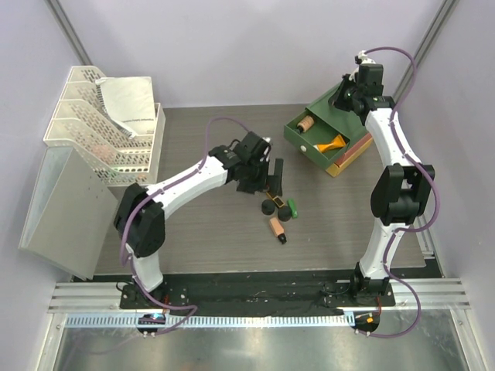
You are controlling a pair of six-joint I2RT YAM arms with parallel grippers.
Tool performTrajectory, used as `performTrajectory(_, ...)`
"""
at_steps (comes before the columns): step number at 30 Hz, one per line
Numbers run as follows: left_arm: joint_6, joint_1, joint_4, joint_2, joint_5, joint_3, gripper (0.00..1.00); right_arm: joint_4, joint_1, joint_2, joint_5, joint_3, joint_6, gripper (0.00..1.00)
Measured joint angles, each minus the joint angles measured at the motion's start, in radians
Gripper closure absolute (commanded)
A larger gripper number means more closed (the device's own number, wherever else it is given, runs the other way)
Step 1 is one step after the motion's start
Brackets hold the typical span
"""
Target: Organize the makeup
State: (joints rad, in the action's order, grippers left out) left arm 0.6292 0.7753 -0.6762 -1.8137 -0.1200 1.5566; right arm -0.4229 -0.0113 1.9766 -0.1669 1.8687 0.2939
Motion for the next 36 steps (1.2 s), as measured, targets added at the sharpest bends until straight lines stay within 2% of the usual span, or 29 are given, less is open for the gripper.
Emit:
performTrajectory(3,0.023,0.002,-0.05,-0.052,-0.079,-0.017,0.04,0.0,0.0,0.0,0.0,0.0,0.0,0.99)
performTrajectory(10,0.057,0.007,-0.057,-0.224,-0.266,-0.019,0.06,0.001,0.0,0.0,-0.001,-0.002,0.0,0.99)
performTrajectory(13,0.071,0.018,-0.056,-0.282,-0.313,-0.019,0.1,0.001,0.0,0.0,-0.002,-0.002,0.0,0.99)
performTrajectory(17,0.074,0.04,-0.06,-0.296,-0.351,-0.009,0.24,0.006,0.0,0.0,-0.003,-0.006,0.0,0.99)
performTrajectory(19,0.074,0.048,-0.056,-0.307,-0.355,-0.004,0.36,0.008,0.0,0.0,-0.004,-0.008,0.0,0.99)
performTrajectory(20,0.076,0.051,-0.056,-0.314,-0.361,0.0,0.47,0.008,0.0,0.0,-0.004,-0.008,0.0,0.99)
performTrajectory(22,0.074,0.055,-0.055,-0.328,-0.371,0.006,0.61,0.011,0.0,-0.001,-0.004,-0.01,0.0,0.99)
performTrajectory(25,0.079,0.056,-0.057,-0.346,-0.411,0.01,0.71,0.013,0.0,-0.002,-0.005,-0.012,0.0,0.99)
performTrajectory(26,0.076,0.056,-0.067,-0.344,-0.422,0.011,0.78,0.014,0.0,-0.002,-0.005,-0.012,0.0,0.99)
performTrajectory(31,0.06,0.051,-0.079,-0.335,-0.436,0.013,0.97,0.014,0.0,-0.002,-0.005,-0.012,0.0,0.99)
performTrajectory(36,0.026,0.04,-0.081,-0.303,-0.409,-0.019,1.0,0.014,0.0,-0.002,-0.005,-0.012,-0.001,0.99)
